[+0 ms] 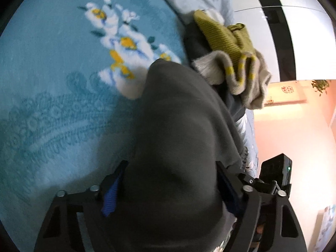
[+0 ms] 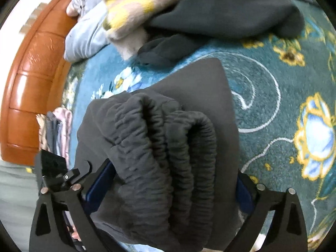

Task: Fold clothes
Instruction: 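Lift the grey sweatpants bundle off the sheet with both grippers, then carry the bundle with both grippers toward the clothes stack by the headboard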

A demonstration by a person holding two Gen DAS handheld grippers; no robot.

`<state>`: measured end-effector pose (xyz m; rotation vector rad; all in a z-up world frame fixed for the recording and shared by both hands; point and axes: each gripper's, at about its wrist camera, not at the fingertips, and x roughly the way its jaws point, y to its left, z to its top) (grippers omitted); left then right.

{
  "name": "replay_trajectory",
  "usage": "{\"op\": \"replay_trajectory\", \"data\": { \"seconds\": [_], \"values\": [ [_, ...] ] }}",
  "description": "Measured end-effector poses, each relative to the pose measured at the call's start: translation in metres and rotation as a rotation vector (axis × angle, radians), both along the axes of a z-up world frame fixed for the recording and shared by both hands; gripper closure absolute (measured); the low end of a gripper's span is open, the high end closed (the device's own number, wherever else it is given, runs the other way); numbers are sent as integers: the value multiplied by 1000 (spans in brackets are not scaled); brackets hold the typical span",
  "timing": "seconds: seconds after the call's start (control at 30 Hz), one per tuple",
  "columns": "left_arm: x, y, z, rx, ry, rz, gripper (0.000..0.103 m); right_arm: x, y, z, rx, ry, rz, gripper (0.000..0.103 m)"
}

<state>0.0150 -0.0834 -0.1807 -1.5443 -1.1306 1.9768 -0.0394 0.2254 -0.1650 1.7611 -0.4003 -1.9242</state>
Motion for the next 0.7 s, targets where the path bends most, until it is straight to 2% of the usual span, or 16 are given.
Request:
{"op": "replay_trajectory", "data": {
  "seconds": [0.2,0.37,0.47,0.7],
  "values": [
    [7,-1,14,-18,44,-20,33,3,-7,17,42,22,8,22],
    [18,-9,34,-35,100,3,33,12,-16,39,19,38,19,27],
    [24,-22,43,-6,121,51,33,18,-26,54,12,68,49,28],
    [54,-72,74,68,231,244,33,28,-69,102,-32,171,158,29]
  ]
}}
